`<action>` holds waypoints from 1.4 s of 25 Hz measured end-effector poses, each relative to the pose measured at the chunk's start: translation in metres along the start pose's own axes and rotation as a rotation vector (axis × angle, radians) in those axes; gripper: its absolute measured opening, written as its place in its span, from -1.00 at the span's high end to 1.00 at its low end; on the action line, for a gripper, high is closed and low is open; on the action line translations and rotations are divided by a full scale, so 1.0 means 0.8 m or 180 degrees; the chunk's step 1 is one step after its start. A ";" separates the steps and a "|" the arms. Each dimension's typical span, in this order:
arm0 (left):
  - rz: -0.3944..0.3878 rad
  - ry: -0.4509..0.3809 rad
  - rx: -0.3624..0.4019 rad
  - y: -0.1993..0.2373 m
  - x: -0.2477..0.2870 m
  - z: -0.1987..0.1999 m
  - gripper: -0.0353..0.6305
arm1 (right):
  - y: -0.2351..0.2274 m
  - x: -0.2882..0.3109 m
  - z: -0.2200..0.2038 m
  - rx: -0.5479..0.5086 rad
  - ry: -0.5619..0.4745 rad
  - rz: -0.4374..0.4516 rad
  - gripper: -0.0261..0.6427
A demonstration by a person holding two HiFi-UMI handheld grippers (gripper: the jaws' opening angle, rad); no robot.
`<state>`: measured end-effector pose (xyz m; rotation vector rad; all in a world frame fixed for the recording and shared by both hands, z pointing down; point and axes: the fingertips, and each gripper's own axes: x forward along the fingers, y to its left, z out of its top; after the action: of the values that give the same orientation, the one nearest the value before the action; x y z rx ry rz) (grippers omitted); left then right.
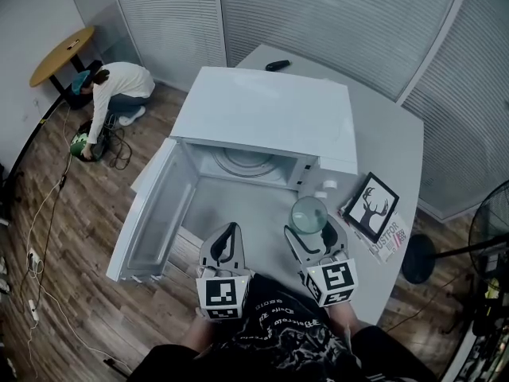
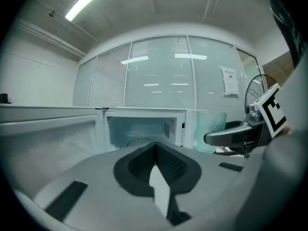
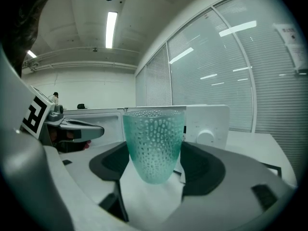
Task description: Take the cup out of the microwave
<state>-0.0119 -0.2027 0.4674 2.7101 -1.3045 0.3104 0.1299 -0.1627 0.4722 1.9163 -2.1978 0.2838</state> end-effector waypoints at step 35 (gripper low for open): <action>-0.0072 -0.0110 -0.0074 -0.006 0.006 0.010 0.88 | -0.008 -0.011 0.009 -0.0065 -0.0105 -0.0204 -0.09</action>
<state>-0.0040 -0.2047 0.4606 2.7205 -1.2771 0.2456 0.1372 -0.1576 0.4627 1.9899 -2.1464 0.2201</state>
